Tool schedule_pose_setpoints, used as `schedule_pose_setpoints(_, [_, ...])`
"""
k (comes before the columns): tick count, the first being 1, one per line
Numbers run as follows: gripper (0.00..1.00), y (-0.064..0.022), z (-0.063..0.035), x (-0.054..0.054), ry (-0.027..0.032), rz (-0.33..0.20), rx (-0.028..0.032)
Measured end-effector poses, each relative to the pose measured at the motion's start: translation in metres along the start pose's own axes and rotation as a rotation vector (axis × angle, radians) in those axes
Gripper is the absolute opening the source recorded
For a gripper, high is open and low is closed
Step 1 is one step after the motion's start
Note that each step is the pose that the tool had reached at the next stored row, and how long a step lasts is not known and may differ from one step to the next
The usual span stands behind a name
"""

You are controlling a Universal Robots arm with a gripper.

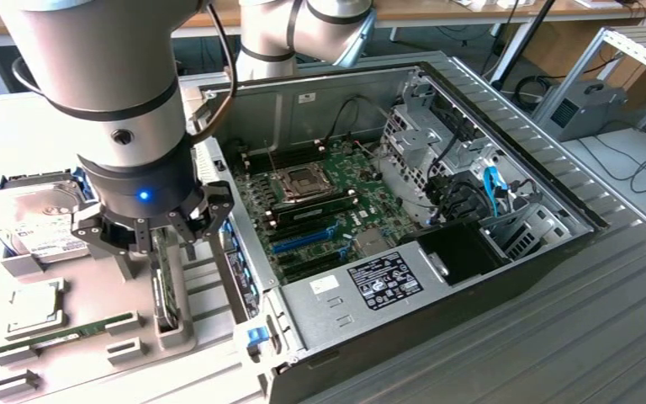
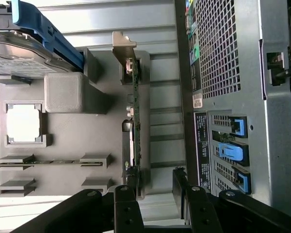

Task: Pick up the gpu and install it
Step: 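Pick up the gpu and move the gpu toward the slot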

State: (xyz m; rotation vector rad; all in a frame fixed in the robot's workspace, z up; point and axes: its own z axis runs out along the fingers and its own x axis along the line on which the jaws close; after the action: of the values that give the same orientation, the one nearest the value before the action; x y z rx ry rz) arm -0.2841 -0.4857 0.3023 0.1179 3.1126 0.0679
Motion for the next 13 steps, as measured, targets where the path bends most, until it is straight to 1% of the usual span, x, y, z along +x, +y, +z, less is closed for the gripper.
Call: schedule_pose_setpoints(13, [0.42,-0.0002,0.0046,0.0001,0.0,0.0,0.0])
